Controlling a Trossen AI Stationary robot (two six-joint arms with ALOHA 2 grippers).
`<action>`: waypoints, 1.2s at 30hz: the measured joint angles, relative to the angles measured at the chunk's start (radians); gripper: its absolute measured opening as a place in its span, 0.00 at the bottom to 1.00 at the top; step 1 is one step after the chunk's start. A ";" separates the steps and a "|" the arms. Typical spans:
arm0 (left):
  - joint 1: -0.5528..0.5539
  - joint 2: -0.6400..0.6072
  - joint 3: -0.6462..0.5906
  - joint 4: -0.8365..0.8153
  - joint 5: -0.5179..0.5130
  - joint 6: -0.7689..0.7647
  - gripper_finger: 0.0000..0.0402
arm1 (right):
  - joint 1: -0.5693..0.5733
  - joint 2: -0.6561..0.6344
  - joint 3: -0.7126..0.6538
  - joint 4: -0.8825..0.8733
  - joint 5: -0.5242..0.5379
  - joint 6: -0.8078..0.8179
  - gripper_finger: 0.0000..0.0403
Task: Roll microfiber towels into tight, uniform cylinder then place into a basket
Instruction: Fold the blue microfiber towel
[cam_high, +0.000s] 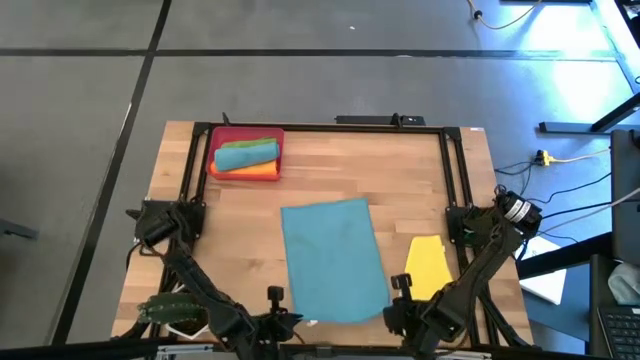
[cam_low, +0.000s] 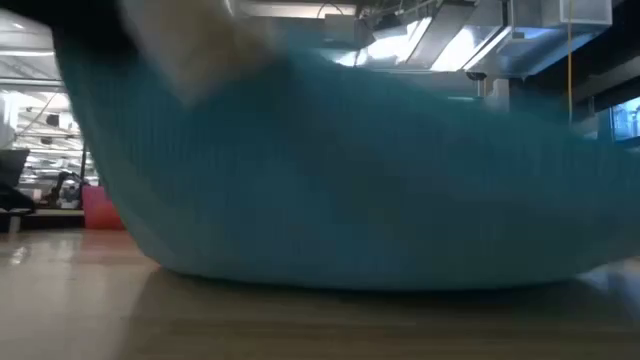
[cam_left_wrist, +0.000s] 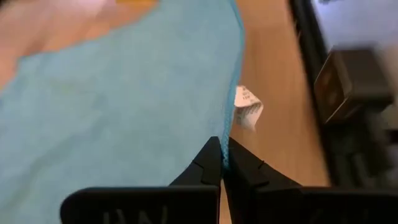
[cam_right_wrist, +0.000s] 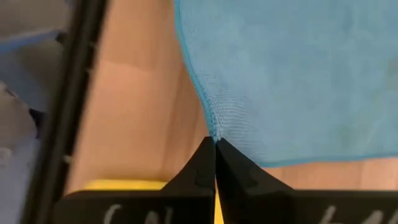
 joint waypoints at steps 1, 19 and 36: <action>-0.005 -0.017 0.000 -0.005 -0.010 0.000 0.00 | 0.002 0.000 0.018 -0.005 0.011 -0.008 0.00; 0.058 -0.245 0.001 -0.580 -0.123 -0.170 0.00 | -0.156 -0.010 0.113 -0.403 0.288 0.067 0.00; 0.266 -0.315 -0.237 -0.639 0.046 -0.205 0.00 | -0.494 -0.430 -0.452 0.296 0.093 -0.255 0.00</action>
